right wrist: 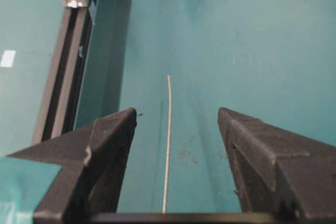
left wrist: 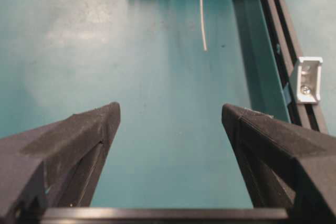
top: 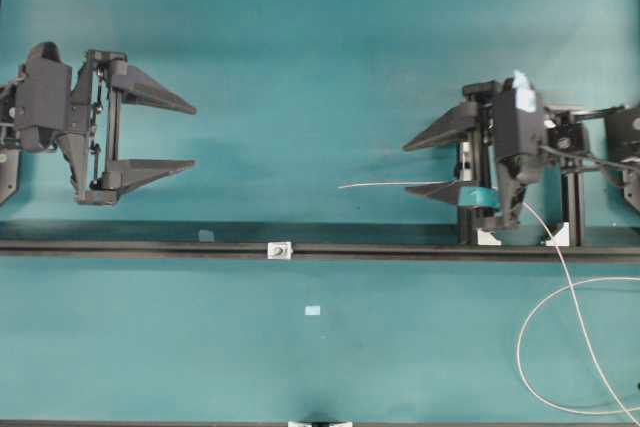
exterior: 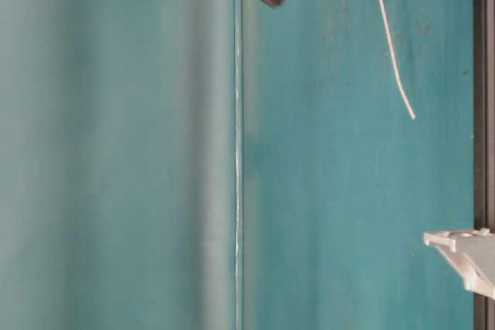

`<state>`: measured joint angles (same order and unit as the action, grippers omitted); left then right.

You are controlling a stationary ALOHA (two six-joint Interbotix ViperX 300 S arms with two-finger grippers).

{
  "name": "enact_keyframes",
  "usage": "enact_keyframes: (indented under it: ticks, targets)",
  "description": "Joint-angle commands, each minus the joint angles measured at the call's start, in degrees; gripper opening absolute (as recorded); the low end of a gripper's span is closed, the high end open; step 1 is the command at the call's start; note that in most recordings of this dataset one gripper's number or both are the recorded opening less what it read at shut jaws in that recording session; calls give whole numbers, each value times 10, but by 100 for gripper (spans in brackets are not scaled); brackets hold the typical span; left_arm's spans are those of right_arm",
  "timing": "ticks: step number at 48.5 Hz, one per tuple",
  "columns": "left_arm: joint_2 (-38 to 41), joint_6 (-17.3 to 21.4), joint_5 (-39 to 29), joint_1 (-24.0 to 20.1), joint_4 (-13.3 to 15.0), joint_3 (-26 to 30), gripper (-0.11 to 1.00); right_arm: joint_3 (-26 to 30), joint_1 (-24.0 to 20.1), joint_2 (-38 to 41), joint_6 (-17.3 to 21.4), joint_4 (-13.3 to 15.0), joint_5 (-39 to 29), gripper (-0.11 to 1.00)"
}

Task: Insert the wire into the hole on the left side and pull it with the left arm.
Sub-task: 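Lower the right gripper and close it on the white wire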

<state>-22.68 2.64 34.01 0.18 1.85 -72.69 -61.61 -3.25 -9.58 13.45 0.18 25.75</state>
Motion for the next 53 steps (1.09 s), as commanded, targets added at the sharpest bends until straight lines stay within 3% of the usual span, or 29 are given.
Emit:
enact_keyframes:
  ticks: [1,14,53]
  targets:
    - [-2,1,5,1,1,12,63,21,-2,17,1,-1,3,72]
    - [-2,1,5,1,1,12,63,49,-2,70,2,-1,-17,71]
    - [-2,1,5,1,1,15,63,80,4,114,17,-5,-48,67]
